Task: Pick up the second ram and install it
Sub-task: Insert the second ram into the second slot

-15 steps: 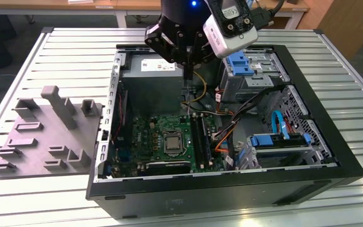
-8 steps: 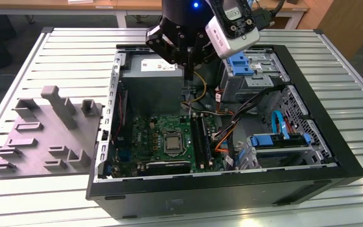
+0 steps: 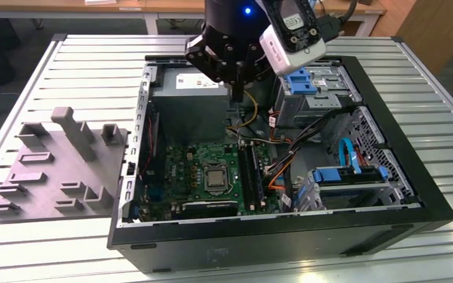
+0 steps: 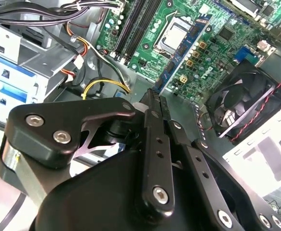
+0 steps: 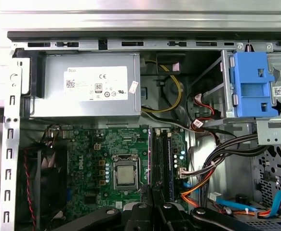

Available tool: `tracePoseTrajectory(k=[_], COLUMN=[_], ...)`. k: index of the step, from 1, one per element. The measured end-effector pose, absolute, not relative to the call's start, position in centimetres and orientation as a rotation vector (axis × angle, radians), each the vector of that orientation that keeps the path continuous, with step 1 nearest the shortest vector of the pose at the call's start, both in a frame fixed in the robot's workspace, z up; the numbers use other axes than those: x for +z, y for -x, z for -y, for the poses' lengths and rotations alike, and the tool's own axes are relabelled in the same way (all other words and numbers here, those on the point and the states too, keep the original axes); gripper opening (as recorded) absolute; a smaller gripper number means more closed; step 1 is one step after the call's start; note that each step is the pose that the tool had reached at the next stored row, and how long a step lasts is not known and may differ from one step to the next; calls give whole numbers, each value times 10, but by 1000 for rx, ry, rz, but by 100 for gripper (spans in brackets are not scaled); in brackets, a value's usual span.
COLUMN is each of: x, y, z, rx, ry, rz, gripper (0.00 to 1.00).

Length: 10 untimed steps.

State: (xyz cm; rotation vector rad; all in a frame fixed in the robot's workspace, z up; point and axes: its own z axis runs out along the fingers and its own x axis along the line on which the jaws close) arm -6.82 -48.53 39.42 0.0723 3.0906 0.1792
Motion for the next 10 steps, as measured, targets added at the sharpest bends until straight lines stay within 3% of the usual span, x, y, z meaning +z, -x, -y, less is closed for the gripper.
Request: tracePoseTrajectory(k=[10], x=[390], y=[65], z=[485], rx=[179], ry=[-72], rz=[-3091], gripper=[12])
